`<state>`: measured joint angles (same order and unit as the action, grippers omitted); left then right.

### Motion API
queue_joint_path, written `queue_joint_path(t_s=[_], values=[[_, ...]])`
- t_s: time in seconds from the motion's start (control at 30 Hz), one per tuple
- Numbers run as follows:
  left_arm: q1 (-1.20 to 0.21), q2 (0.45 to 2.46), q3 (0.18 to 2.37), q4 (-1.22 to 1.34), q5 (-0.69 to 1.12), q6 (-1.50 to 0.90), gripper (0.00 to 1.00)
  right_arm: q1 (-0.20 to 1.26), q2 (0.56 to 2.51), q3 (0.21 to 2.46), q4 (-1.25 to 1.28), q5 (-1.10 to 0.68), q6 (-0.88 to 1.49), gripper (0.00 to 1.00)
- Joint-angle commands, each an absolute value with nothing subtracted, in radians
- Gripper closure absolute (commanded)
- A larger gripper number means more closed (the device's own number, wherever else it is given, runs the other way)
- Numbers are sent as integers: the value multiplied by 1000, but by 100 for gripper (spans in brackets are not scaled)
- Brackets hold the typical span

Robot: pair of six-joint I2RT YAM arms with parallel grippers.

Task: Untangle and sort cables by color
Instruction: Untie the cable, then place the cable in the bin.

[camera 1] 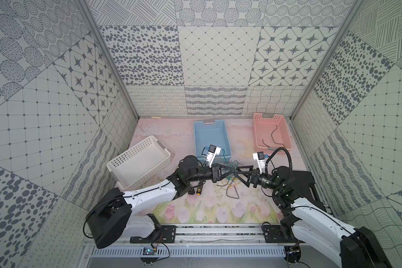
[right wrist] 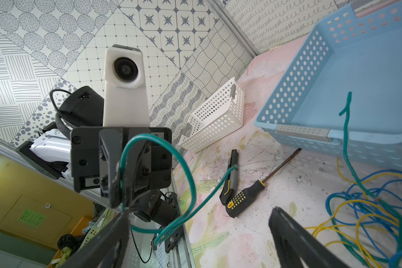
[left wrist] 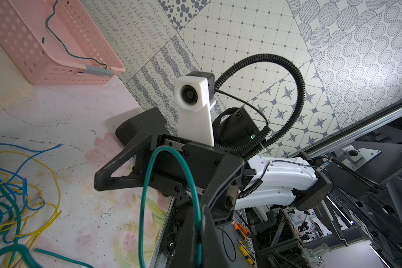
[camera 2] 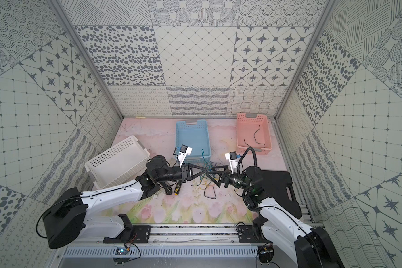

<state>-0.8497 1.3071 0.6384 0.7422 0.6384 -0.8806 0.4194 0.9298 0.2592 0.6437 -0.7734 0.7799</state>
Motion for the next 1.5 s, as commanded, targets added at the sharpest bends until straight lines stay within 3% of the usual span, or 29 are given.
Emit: queue_joint_path(t_s=[0.0, 0.17, 0.37, 0.43, 0.5, 0.63, 0.73, 0.9, 0.93, 1.0, 1.13, 1.27, 1.47], values=[[-874, 1340, 673, 807, 682, -851, 100, 420, 949, 254, 753, -754, 842, 14], [-878, 1344, 669, 820, 667, -852, 100, 430, 977, 253, 824, -770, 872, 41], [-880, 1350, 667, 841, 670, -860, 100, 455, 978, 277, 763, -766, 825, 99], [-877, 1312, 665, 786, 658, -834, 100, 454, 952, 302, 636, -731, 751, 100], [-863, 1263, 661, 713, 651, -833, 100, 455, 891, 363, 341, -626, 594, 100], [-764, 1154, 581, 701, 706, -970, 100, 454, 701, 438, -106, -210, 342, 100], [-692, 1079, 520, 715, 731, -1052, 100, 457, 606, 455, -208, -21, 275, 100], [-681, 1008, 565, 470, 700, -941, 99, 463, 577, 457, -192, -63, 249, 100], [-681, 1003, 570, 447, 692, -925, 83, 463, 582, 454, -176, -87, 256, 100], [-682, 992, 578, 400, 674, -893, 67, 461, 586, 459, -168, -106, 277, 100], [-681, 891, 561, 260, 492, -776, 56, 423, 595, 493, -182, -72, 357, 100], [-681, 731, 458, 273, 315, -737, 41, 285, 679, 533, -129, -111, 479, 100], [-681, 706, 339, 439, 385, -785, 35, 38, 1028, 674, 75, -141, 742, 100]])
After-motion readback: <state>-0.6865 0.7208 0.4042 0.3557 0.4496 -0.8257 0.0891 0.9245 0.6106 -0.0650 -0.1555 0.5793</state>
